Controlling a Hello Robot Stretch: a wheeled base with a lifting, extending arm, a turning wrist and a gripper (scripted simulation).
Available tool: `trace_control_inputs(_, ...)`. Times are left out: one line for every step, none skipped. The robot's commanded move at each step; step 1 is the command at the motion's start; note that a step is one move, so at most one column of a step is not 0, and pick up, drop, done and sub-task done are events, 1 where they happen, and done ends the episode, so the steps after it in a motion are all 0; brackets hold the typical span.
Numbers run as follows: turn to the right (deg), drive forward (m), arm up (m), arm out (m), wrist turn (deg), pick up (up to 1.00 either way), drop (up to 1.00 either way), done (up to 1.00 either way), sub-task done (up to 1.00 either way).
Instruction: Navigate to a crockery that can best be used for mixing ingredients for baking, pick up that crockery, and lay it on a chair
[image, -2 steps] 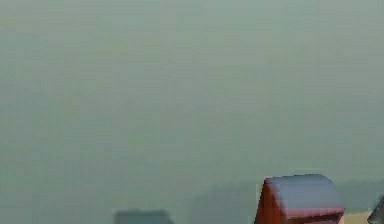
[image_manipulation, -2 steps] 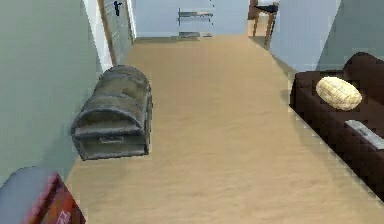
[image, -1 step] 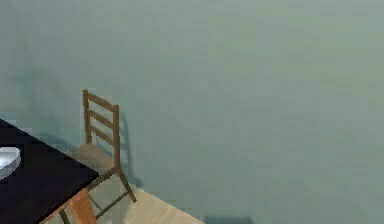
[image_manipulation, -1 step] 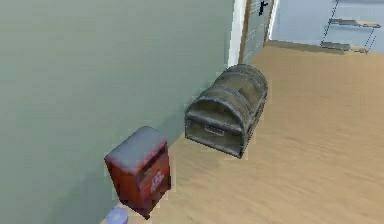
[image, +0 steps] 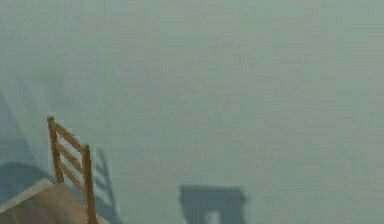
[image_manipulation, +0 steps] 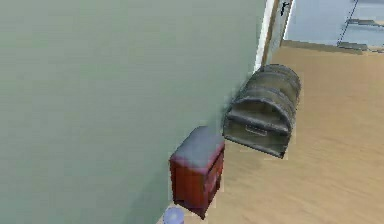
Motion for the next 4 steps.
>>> trace_control_inputs(-45.0,0.00,0.00,0.00,0.0,0.00,0.00,0.00,0.00)
trace_control_inputs(-45.0,0.00,0.00,0.00,0.0,0.00,0.00,0.00,0.00)
trace_control_inputs(-45.0,0.00,0.00,0.00,0.0,0.00,0.00,0.00,0.00)
trace_control_inputs(-21.0,0.00,0.00,0.00,0.0,0.00,0.00,0.00,0.00)
